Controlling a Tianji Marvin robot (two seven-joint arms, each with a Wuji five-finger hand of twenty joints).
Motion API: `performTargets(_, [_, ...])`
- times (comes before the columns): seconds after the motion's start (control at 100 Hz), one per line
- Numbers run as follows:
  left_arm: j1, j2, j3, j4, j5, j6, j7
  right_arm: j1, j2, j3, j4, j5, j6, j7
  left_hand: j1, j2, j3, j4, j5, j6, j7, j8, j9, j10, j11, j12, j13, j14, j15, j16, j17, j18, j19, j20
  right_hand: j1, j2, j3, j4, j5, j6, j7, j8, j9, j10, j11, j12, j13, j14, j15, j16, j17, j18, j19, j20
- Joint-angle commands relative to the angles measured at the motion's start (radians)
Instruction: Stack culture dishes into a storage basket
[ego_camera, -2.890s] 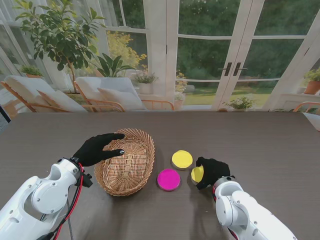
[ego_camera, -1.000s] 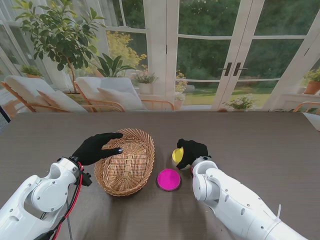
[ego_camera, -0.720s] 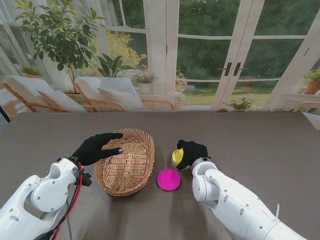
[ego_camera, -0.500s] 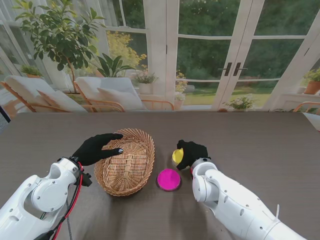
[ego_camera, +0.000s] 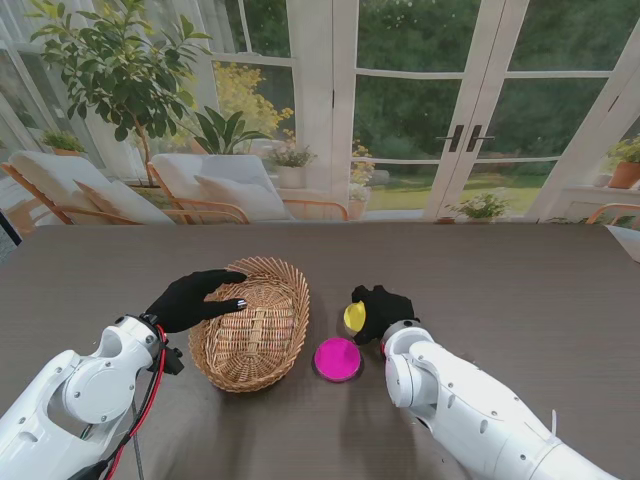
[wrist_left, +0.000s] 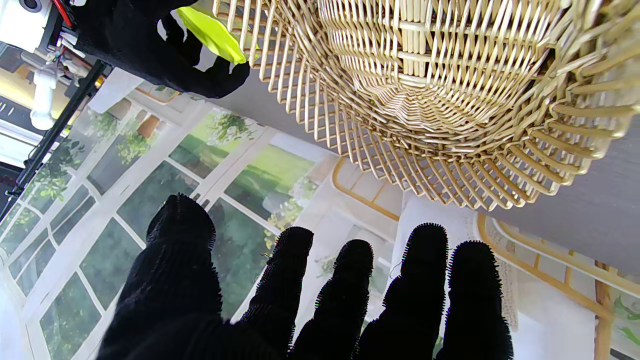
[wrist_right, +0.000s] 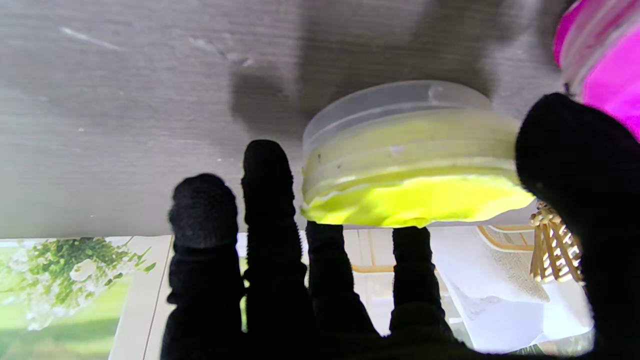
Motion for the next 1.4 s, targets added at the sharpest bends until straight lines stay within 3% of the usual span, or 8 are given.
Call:
performTargets(0.0, [0.003,0.001,0.001,-0.003,-0.003,0.004,-0.023,-0.002,0.0,-0.005,-0.003,-0.002,0.0,0.009,0.026,0.056,-0.023,0.031,0.008,0.009,0.002,0.002,0.003,-0.005,-0.015,-0.015,-0.016,0.024,-0.02,-0.009,-0.013,0.02,-0.024,0.019,-0.005,0.045,0.008,0.046,-0.021,-0.065,0.081,0.041,-0.053,-0.009,0.002,0.01,-0.031,0.023,-0.013,-0.011,-0.046,0.0,-0.009,0.005])
performTargets(0.64, [-0.001,0.001,0.003,0.004,0.0,0.003,-0.022,0.014,0.0,-0.013,0.009,0.004,-0.001,0.022,0.027,0.057,-0.024,0.03,0.014,0.019,0.001,0.002,-0.011,-0.004,-0.02,-0.016,-0.022,0.021,-0.023,-0.01,-0.014,0.017,-0.023,0.018,-0.022,0.103,-0.038,0.044,-0.092,-0.041,0.011,0.049,-0.166,0.003,-0.06,-0.064,-0.143,0.088,-0.336,-0.189,-0.161,0.086,-0.223,-0.079])
performTargets(0.97, [-0.001,0.002,0.003,0.004,0.001,0.005,-0.026,0.016,-0.005,-0.015,0.015,0.021,-0.001,0.022,0.026,0.058,-0.024,0.03,0.02,0.021,0.003,0.003,-0.006,-0.001,-0.017,-0.016,-0.021,0.021,-0.022,-0.009,-0.015,0.017,-0.022,0.018,-0.069,0.096,-0.06,0.025,-0.103,-0.025,-0.14,0.058,-0.22,0.014,-0.098,-0.11,-0.188,0.124,-0.453,-0.252,-0.202,0.138,-0.334,-0.133])
performTargets(1.14, [-0.003,0.003,0.005,0.006,-0.001,0.005,-0.031,0.01,-0.005,0.0,0.009,0.031,-0.012,0.023,0.026,0.059,-0.024,0.03,0.021,0.022,0.003,0.003,-0.003,0.0,-0.017,-0.016,-0.021,0.022,-0.022,-0.009,-0.016,0.018,-0.022,0.018,-0.115,0.085,-0.06,0.008,-0.102,0.017,-0.216,0.078,-0.23,0.024,-0.134,-0.149,-0.215,0.162,-0.559,-0.315,-0.22,0.231,-0.469,-0.208])
performTargets(1.39, [-0.004,0.003,0.007,0.007,-0.003,0.007,-0.035,-0.003,-0.004,0.024,-0.008,0.031,-0.02,0.011,0.026,0.058,-0.024,0.03,0.022,0.022,0.003,0.003,-0.002,0.0,-0.017,-0.015,-0.021,0.023,-0.022,-0.009,-0.015,0.016,-0.022,0.017,-0.174,0.169,-0.103,-0.001,-0.093,0.016,-0.329,0.035,-0.218,0.042,-0.233,-0.226,-0.293,0.19,-0.681,-0.415,-0.312,0.301,-0.669,-0.346])
